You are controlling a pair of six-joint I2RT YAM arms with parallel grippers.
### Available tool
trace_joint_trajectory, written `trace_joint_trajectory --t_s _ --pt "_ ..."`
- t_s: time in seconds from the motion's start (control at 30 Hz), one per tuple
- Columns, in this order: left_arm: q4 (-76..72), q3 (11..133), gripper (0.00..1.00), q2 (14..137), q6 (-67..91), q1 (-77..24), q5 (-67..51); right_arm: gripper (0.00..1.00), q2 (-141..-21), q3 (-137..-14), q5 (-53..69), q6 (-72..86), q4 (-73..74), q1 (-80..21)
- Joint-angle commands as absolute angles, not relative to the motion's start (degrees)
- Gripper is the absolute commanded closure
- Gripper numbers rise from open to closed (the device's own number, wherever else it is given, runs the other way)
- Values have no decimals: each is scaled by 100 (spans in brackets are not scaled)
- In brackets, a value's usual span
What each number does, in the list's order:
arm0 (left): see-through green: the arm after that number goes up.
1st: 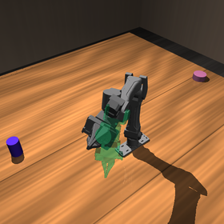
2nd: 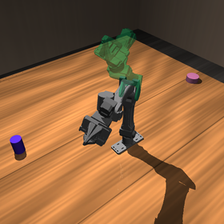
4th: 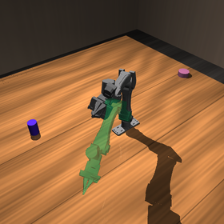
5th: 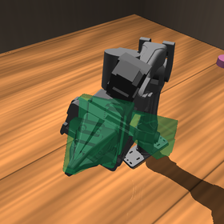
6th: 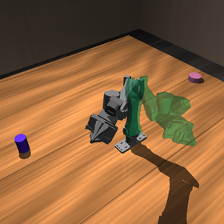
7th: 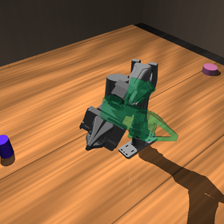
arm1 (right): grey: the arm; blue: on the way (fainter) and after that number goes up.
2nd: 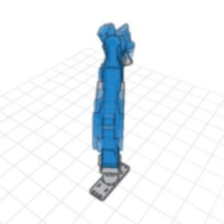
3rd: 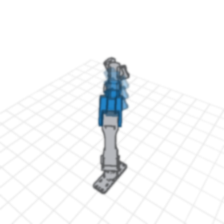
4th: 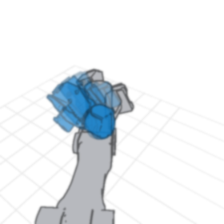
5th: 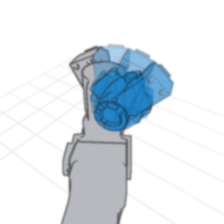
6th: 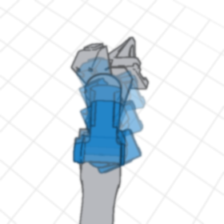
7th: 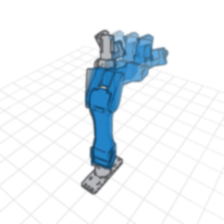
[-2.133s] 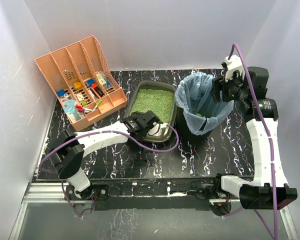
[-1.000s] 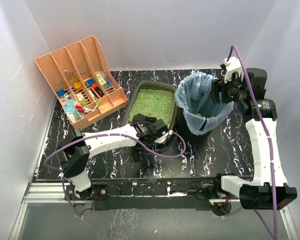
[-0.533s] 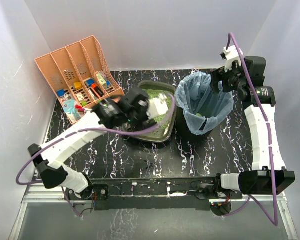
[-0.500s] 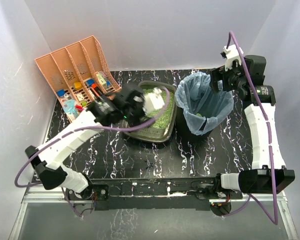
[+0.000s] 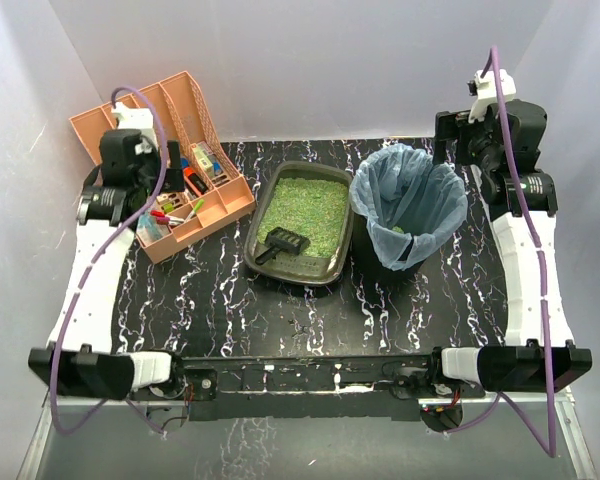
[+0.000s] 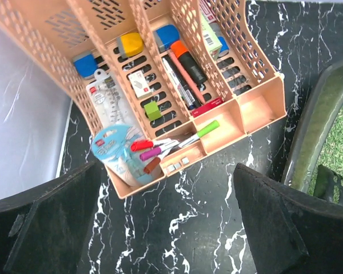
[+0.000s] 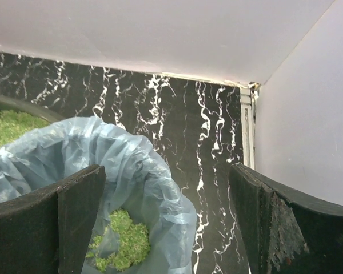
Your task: Clean the litter box
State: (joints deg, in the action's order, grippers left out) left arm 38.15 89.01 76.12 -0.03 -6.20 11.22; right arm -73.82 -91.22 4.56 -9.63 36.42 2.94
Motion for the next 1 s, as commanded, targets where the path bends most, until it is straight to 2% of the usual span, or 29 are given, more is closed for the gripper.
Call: trace_joint_trajectory --t_s 0.0,0.17,0.43,0.97 --pt "2366 7946 3 6334 393 -535 1317 1 -7023 -8906 814 -682 2989 290" --pt "1700 7240 3 5526 225 -497 1728 1 -6318 -8294 1317 -660 2492 299" --pt "1871 6866 3 5088 -189 -424 1585 1 -5845 -8223 792 -886 3033 298" --pt "2539 6794 3 4508 -22 -111 458 1 -5014 -7599 879 -850 3151 704"
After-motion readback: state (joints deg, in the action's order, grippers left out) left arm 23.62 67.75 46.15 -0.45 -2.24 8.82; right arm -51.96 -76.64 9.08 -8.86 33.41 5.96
